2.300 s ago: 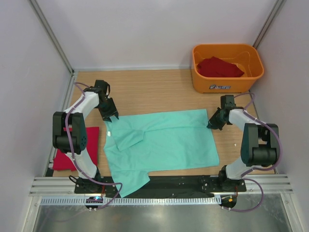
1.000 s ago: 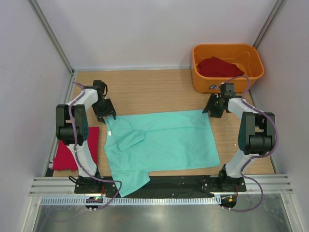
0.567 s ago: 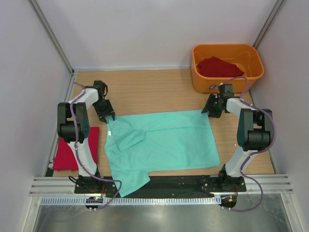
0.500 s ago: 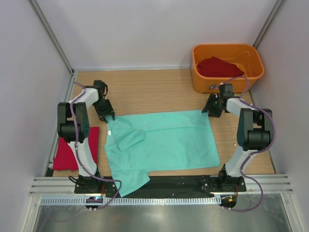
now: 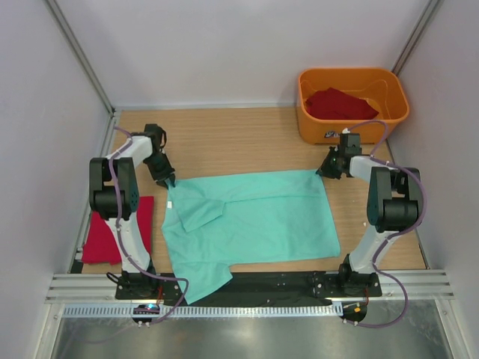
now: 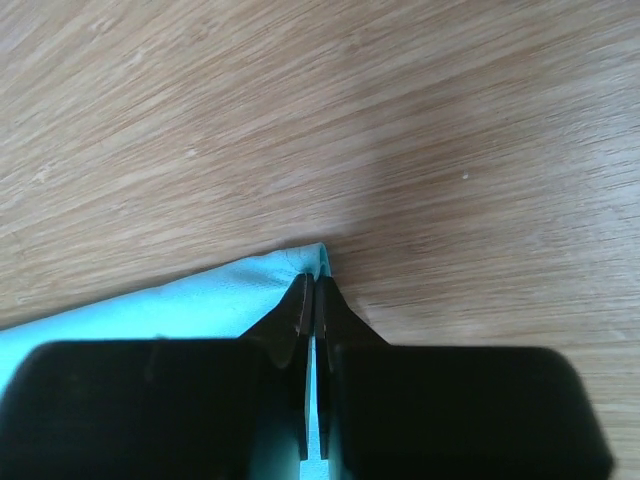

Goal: Fold and stack the t-shirts
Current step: Fold the tshirt

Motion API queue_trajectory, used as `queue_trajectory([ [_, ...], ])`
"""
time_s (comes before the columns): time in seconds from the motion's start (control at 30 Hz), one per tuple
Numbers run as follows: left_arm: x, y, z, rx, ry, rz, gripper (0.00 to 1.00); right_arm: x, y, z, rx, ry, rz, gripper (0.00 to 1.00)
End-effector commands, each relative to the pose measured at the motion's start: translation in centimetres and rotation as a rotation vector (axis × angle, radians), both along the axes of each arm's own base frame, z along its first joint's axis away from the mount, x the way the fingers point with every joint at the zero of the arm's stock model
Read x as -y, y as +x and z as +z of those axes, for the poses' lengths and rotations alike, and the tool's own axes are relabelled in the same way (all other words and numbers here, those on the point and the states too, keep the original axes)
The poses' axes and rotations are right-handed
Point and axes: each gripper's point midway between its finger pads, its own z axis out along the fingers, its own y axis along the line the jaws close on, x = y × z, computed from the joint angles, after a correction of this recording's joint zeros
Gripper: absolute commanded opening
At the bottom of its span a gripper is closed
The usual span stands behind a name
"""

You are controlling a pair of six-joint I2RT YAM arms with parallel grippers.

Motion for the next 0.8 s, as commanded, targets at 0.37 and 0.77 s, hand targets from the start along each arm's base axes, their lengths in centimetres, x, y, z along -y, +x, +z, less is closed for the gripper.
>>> queue_trajectory([
  [0.37,-1.4,8.5,0.0,0.136,-0.003,0.075,0.0,2.8,3.9,0.7,0.074,-0.147,-0.143,0.02],
  [0.77,0.0,3.0,8.4,0.252,0.022,0.046,0.65,3.3,0.7,8.5,-0.063,-0.345,-0.153,0.6],
])
